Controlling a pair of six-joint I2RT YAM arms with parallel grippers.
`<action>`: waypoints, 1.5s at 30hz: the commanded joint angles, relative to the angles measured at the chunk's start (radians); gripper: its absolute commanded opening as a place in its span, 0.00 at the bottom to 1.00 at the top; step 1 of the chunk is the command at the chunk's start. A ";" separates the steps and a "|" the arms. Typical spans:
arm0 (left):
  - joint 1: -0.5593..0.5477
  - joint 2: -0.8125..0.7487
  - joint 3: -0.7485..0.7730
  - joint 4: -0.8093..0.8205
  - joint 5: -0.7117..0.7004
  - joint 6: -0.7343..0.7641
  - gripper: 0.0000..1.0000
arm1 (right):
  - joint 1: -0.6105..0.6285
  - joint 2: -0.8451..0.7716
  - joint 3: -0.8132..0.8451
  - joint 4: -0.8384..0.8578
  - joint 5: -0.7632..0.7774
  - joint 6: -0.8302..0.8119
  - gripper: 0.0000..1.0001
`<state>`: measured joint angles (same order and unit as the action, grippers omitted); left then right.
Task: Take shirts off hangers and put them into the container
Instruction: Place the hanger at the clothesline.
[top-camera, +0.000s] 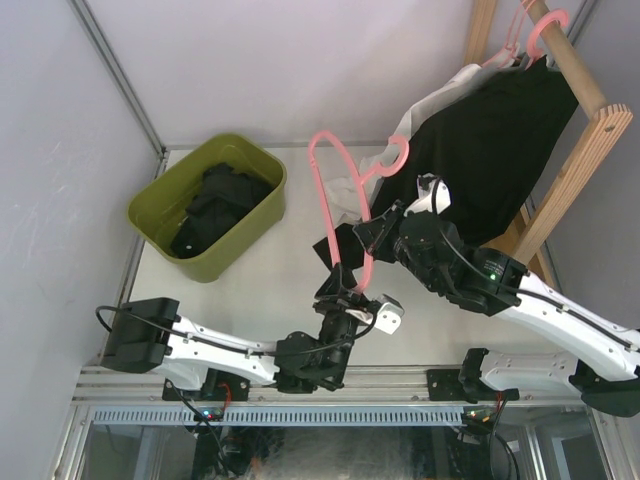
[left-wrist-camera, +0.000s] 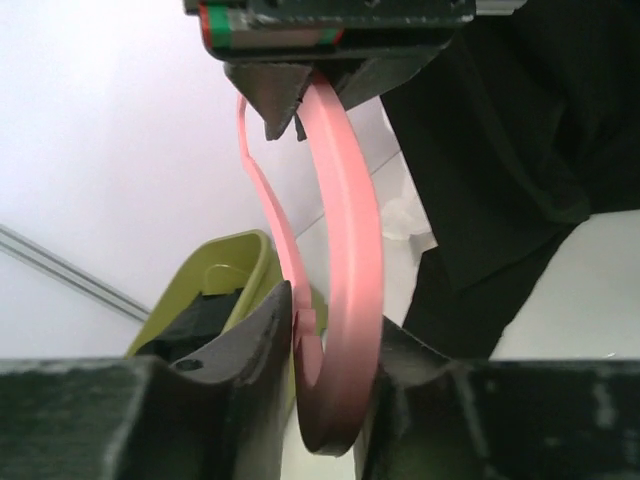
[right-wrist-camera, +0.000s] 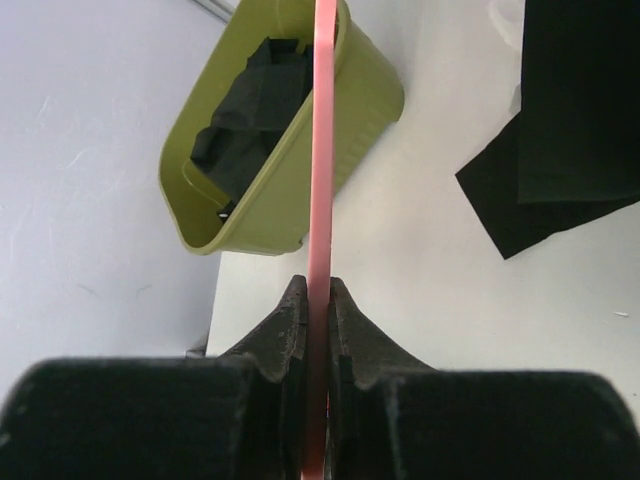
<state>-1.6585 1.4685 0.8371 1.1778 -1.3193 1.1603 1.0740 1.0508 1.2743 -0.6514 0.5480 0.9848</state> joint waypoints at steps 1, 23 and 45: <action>0.043 -0.053 0.009 0.222 -0.081 0.075 0.21 | 0.002 -0.047 0.007 -0.065 -0.078 -0.022 0.00; 0.086 -0.371 -0.085 -0.027 -0.112 -0.212 0.00 | -0.124 -0.161 -0.093 0.077 -0.394 -0.218 0.42; 0.402 -0.820 0.385 -1.775 0.684 -1.359 0.00 | -0.220 -0.478 -0.334 -0.020 -0.363 -0.489 0.49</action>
<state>-1.2663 0.6628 1.0615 -0.3637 -0.7547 -0.0959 0.8581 0.6338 0.9707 -0.6376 0.1280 0.5720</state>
